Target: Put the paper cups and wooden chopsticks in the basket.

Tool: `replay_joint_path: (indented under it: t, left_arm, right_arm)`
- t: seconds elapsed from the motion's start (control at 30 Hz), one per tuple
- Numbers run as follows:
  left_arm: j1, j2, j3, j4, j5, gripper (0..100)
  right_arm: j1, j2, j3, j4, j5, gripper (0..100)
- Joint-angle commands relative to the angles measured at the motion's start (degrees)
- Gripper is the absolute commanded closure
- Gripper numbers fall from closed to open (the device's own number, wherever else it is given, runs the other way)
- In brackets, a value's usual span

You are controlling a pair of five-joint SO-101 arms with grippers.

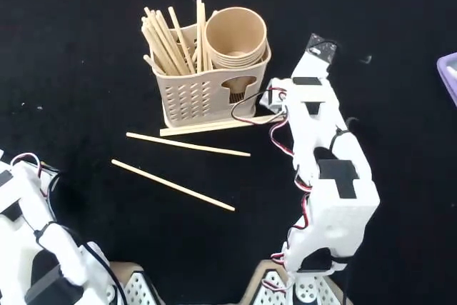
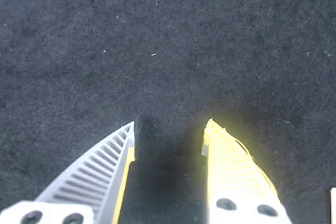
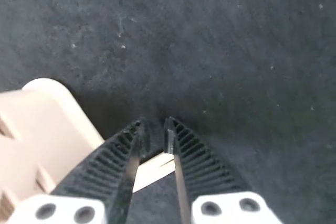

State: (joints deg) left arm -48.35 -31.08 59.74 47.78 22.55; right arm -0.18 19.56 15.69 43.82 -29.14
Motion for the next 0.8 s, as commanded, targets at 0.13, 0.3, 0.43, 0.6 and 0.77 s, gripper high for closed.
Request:
replay_joint_path:
  t: [0.13,0.3,0.43,0.6,0.77]
  left_arm:
    - [-0.31,-0.18,-0.84,-0.88,-0.26,79]
    - [-0.40,-0.26,-0.84,-0.88,-0.26,79]
    - [-0.40,-0.26,-0.84,-0.88,-0.26,79]
    - [-0.40,-0.26,-0.84,-0.88,-0.26,79]
    - [-0.40,-0.26,-0.84,-0.88,-0.26,79]
  right_arm:
    - [-0.97,-3.03,1.45,5.98,-0.18,93.9]
    - [-0.88,-5.76,5.14,6.51,0.70,94.0]
    - [-1.58,-10.42,10.59,6.51,4.66,94.1]
    - [-2.81,-17.71,19.30,6.07,8.70,94.1]
    - [-2.73,-24.84,22.81,6.24,11.25,94.0]
